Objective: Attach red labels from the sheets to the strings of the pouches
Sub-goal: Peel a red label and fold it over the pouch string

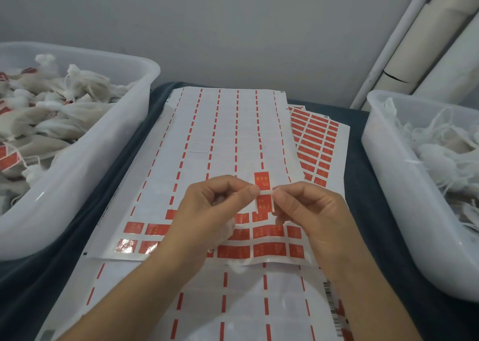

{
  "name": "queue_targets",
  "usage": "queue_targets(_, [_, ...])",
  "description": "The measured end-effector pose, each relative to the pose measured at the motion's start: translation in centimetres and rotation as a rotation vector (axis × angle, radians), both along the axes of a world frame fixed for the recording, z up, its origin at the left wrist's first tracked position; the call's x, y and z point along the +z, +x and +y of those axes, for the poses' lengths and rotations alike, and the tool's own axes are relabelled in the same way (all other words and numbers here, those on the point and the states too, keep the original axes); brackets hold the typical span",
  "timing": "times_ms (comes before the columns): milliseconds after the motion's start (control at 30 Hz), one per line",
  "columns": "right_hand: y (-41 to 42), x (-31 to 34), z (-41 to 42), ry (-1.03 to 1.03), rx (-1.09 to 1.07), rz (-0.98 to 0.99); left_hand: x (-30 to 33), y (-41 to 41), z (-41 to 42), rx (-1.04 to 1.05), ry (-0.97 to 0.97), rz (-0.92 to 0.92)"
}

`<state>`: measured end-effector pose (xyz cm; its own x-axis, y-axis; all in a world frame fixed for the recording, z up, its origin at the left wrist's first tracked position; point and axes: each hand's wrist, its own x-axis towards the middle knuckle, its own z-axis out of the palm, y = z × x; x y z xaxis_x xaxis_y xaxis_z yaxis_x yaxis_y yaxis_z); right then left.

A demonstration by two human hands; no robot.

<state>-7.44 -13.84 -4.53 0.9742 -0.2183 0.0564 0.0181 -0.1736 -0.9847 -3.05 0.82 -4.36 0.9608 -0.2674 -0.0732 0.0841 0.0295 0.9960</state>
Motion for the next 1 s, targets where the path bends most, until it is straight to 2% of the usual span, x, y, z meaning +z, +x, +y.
queue_targets(300, [-0.1, -0.2, 0.7, -0.052, -0.107, -0.080, -0.3, -0.3, -0.2, 0.004, 0.063, -0.066])
queue_targets(433, [-0.1, -0.4, 0.5, -0.011, -0.180, -0.078, -0.2, -0.1, -0.2, 0.048, 0.179, -0.158])
queue_targets(500, [-0.1, -0.5, 0.4, 0.018, -0.178, -0.060, -0.2, 0.1, 0.0, 0.082, 0.230, -0.336])
queue_targets(633, [-0.2, -0.4, 0.8, 0.044, -0.137, -0.056, -1.0, -0.1, 0.3, 0.163, 0.465, -0.980])
queue_targets(700, [-0.3, -0.2, 0.9, 0.020, -0.112, -0.108, -1.6, -0.4, 0.1, 0.171, 0.501, -1.068])
queue_targets(800, [-0.3, -0.1, 0.7, -0.104, -0.063, -0.217, -1.8, -0.2, 0.1, 0.157, 0.454, -1.061])
queue_targets(1000, [-0.3, -0.2, 0.0, -0.604, -0.104, -0.485, -1.8, -0.2, 0.0, 0.117, 0.418, -1.006])
